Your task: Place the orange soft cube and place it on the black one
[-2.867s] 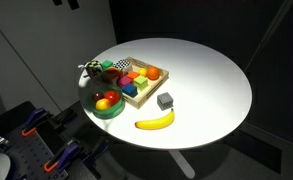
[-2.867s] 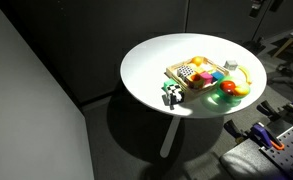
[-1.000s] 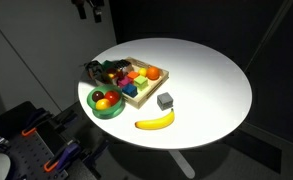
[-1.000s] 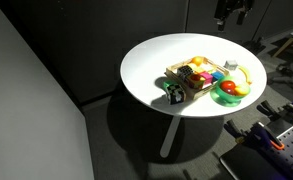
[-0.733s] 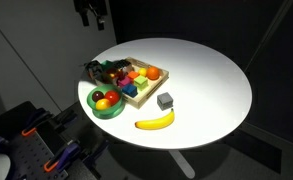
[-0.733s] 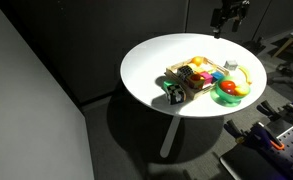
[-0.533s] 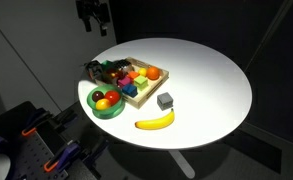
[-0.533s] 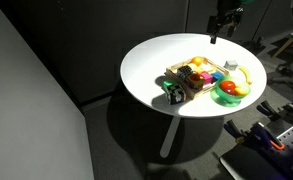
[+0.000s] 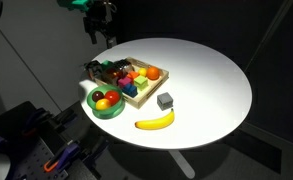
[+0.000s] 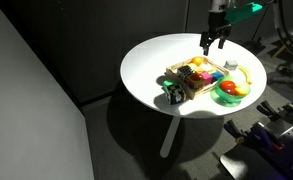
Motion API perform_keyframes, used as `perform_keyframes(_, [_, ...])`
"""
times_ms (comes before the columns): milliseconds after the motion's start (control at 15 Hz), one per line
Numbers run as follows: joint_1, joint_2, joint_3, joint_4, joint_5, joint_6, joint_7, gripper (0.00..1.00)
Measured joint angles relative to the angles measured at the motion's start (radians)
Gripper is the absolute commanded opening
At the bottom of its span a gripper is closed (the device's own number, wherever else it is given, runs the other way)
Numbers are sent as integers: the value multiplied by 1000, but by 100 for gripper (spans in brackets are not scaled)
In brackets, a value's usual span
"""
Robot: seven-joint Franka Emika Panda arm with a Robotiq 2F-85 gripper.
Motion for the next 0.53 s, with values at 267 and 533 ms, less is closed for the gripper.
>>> perform_keyframes(267, [6, 58, 0, 1, 0, 71, 0, 100])
perform_keyframes(533, [11, 112, 0, 2, 0, 144, 0, 100])
